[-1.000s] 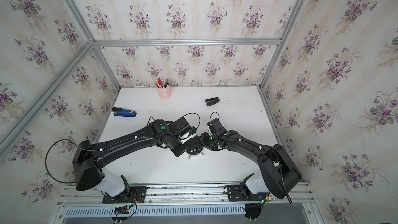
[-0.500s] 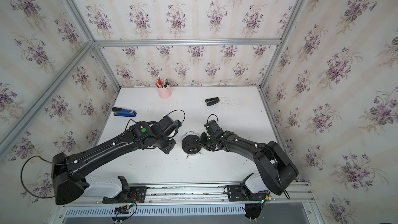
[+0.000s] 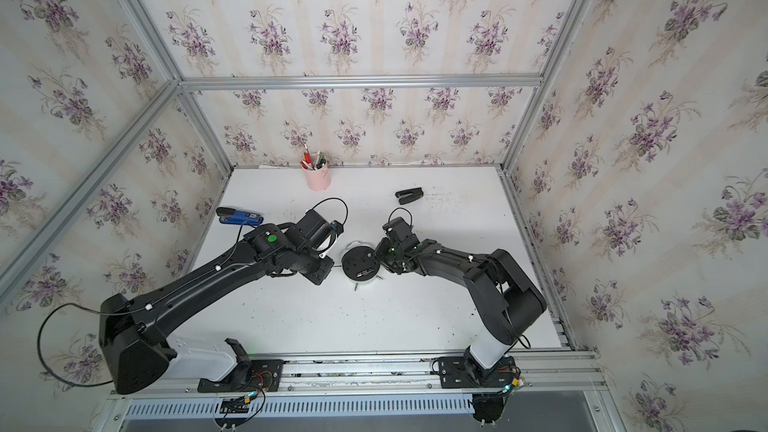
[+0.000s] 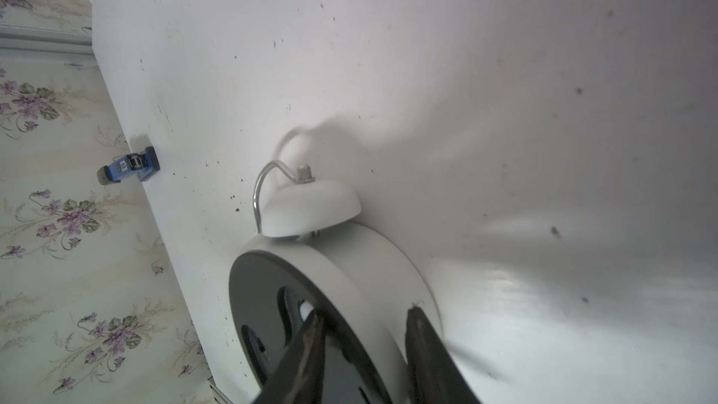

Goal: Remove the battery from the alarm
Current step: Move the alarm to the center of the board.

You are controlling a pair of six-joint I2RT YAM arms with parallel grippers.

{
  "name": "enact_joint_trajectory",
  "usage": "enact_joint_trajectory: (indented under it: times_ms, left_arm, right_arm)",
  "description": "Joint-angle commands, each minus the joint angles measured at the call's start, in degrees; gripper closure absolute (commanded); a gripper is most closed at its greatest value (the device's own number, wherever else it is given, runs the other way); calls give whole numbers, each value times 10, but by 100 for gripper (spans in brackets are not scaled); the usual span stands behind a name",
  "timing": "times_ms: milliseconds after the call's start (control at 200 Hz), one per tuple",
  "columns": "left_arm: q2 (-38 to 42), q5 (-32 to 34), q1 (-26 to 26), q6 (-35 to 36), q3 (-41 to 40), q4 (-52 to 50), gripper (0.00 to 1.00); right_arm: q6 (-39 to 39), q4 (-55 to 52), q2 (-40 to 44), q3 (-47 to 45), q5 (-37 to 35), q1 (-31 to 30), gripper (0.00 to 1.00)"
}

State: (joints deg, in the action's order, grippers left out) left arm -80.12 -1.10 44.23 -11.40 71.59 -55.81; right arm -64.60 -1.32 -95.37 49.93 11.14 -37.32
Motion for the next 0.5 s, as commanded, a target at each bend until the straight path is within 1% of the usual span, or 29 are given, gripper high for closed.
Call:
enact_joint_trajectory:
  times_ms: [0,90,140,270,355,425,495]
  left_arm:
    - [-19,-17,-5,29,15,10,100]
    - [-32,-30,-15,30,12,27,100]
    - [-38,-36,-17,33,13,32,100]
    - [-58,-63,-18,46,22,37,100]
    - [-77,-53,-18,56,34,36,100]
    - [-86,-69,-18,63,42,43,100]
    - [-102,-53,-18,69,51,35,100]
  right_arm:
    - [-46,21,-10,-4,-24,1,63]
    - [-96,56,-9,-31,-42,3,64]
    - [-106,58,-10,-31,-53,3,65]
    - [-89,51,-17,-6,-47,3,64]
    - [-74,38,-25,7,-38,2,63]
    - [-70,36,-23,5,-38,1,63]
    - [-66,30,-22,6,-40,-1,63]
